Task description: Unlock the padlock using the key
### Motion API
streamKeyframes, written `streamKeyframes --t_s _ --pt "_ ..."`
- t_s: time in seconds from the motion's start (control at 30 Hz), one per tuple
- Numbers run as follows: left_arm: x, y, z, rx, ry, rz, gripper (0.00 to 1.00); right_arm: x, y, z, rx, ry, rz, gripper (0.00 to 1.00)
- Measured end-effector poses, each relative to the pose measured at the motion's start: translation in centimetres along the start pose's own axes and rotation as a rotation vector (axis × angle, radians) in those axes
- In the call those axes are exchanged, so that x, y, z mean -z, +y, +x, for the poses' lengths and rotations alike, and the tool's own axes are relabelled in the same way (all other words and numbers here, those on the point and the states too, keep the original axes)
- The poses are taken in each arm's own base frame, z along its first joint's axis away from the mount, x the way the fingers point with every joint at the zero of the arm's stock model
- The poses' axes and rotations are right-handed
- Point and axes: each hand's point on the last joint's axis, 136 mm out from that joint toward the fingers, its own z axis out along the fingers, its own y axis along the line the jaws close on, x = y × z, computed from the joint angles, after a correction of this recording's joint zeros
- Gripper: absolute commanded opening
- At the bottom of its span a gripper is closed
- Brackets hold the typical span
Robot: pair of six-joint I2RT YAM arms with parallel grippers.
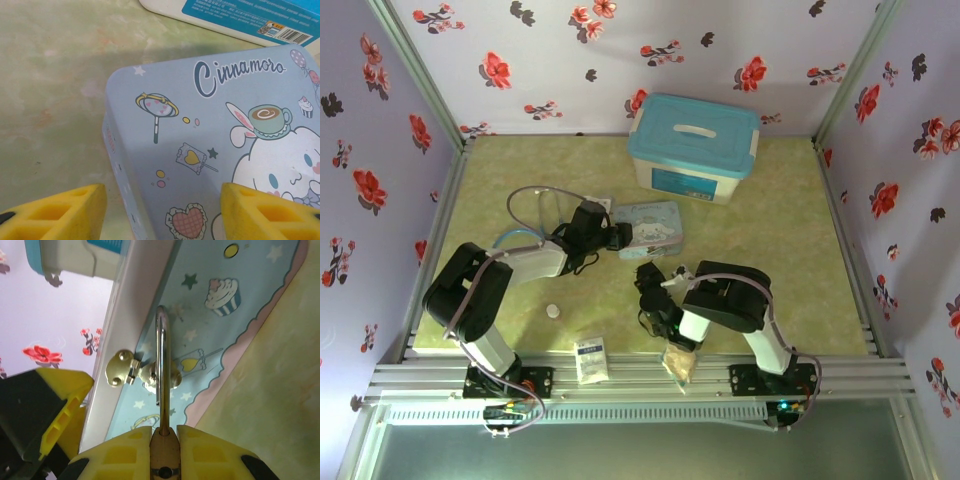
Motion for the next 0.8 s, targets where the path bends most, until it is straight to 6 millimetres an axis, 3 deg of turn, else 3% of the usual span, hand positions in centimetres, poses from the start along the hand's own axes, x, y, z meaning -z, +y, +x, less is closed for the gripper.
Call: streamKeyframes --t_s 0.13,0.47,0.8 --pt "0.0 0.0 0.0 0.0 -0.001 0.003 0.58 -0.2 -0.1 -0.6 -0.065 -0.033 -0.005 0.0" --pt "-0.1 -0.8 0.4 -0.004 0.011 0.041 0.58 0.6 -1.1 -2.9 -0.024 -0.061 0.018 0.0" --pt "-0.3 -0.9 0.3 -0.003 0.003 0.049 0.55 0.4 -0.5 -3.0 0.032 -0.068 0.014 0.0"
